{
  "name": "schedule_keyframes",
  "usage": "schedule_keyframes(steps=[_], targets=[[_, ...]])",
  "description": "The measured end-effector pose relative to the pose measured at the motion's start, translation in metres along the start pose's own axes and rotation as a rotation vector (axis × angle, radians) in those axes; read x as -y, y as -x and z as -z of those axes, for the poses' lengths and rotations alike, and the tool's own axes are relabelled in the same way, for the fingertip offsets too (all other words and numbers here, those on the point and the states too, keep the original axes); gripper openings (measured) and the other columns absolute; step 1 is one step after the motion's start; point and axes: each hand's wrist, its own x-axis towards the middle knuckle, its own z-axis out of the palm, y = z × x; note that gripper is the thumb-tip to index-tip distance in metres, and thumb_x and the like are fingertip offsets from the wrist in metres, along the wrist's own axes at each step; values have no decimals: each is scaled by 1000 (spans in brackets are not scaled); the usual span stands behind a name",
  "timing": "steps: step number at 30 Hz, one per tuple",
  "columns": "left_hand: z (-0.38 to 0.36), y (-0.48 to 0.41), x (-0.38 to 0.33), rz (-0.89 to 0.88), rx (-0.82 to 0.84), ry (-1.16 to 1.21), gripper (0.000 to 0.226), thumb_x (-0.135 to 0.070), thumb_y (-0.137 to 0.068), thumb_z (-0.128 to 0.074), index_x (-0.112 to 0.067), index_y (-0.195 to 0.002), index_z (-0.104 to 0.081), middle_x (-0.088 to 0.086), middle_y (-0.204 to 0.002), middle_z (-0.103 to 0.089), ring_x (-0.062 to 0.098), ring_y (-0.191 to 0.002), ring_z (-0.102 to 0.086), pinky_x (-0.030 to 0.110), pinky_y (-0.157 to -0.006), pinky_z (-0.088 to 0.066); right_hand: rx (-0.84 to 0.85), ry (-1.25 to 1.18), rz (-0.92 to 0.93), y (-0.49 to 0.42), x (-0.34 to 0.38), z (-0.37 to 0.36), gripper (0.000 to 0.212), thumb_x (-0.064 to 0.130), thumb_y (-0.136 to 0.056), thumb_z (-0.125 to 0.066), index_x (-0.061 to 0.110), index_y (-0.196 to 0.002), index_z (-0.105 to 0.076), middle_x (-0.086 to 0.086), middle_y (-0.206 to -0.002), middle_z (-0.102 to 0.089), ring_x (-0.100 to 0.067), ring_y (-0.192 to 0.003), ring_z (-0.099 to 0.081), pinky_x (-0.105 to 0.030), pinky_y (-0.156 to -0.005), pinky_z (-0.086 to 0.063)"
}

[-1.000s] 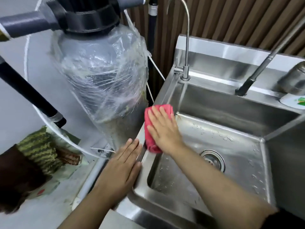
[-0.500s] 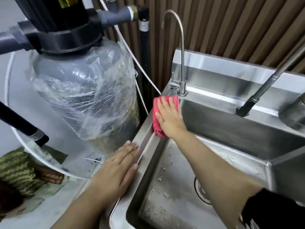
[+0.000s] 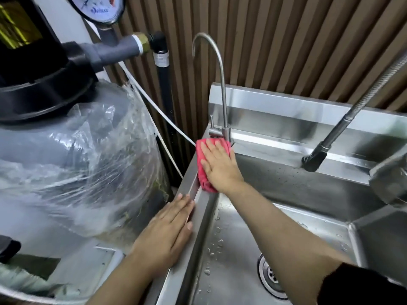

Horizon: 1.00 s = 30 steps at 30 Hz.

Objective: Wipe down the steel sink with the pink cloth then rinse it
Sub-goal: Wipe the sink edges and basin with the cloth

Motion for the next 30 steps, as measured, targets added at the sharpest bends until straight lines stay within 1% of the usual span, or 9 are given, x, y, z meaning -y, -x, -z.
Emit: schedule_keyframes(steps=[3, 5, 10, 14, 18, 20, 24, 27, 30], targets=[[-5, 3, 7, 8, -1, 46, 60, -50, -99, -17, -14, -140, -41, -5, -148, -34, 6, -140, -22, 25, -112, -19, -40, -74, 91, 36, 17, -5, 67, 49, -88, 0, 24, -150, -12, 7, -158, -10, -14, -145, 0, -34, -114, 14], [-6, 2, 11, 13, -4, 77, 59, -49, -99, -18, -15, -140, -42, -5, -149, -36, 6, -141, -21, 27, -112, -20, -4, -116, 108, 40, 17, -8, 70, 51, -85, 2, 26, -149, -13, 9, -158, -9, -11, -145, 1, -30, -112, 15], [-8, -7, 16, -10, -11, 50, 57, -46, -99, -20, -13, -137, -46, -2, -146, -40, 9, -140, -25, 26, -112, -19, 35, -59, -17, -7, -2, -3, 51, 41, -100, -18, 30, -149, -11, 11, -158, -7, -11, -145, 1, -35, -117, 9], [-3, -11, 17, 24, -19, 62, 63, -51, -98, -16, -11, -136, -47, -1, -145, -42, 5, -138, -24, 24, -111, -18, 73, -76, -63, -11, 5, 1, 51, 39, -101, -21, 32, -149, -9, 12, -158, -3, -12, -145, 4, -38, -116, 10], [3, 6, 15, -26, 6, 37, 54, -42, -100, -21, -9, -132, -50, 6, -139, -50, 12, -134, -33, 25, -110, -24, 43, -120, 134, 46, 29, -4, 59, 50, -93, -6, 32, -149, -12, 13, -157, -7, -11, -145, 6, -39, -116, 12], [1, 11, 16, -38, 10, 40, 51, -41, -100, -22, -12, -134, -46, 5, -141, -48, 12, -135, -32, 24, -110, -23, 98, -148, 180, 59, 27, -3, 63, 52, -89, -5, 34, -148, -13, 16, -156, -8, -9, -144, 6, -38, -116, 12], [1, 10, 17, -31, 24, 46, 55, -42, -100, -20, -11, -134, -49, 5, -142, -47, 11, -136, -31, 24, -112, -21, 124, -99, 61, 8, 7, 8, 49, 43, -99, -22, 36, -148, -13, 16, -157, -9, -9, -144, 3, -40, -115, 7], [1, 11, 16, -42, 29, 75, 56, -42, -100, -21, -10, -133, -52, 4, -142, -46, 12, -136, -32, 25, -112, -20, 111, -21, -39, -23, 5, 9, 48, 40, -100, -23, 36, -147, -13, 15, -157, -9, -12, -144, 1, -46, -117, 2], [-1, 13, 15, -30, -27, 135, 52, -41, -98, -26, -12, -133, -53, 0, -142, -46, 9, -135, -32, 21, -112, -20, 101, -68, -29, -3, 17, 6, 52, 45, -99, -28, 36, -148, -14, 15, -157, -7, -13, -145, 4, -49, -116, 2]])
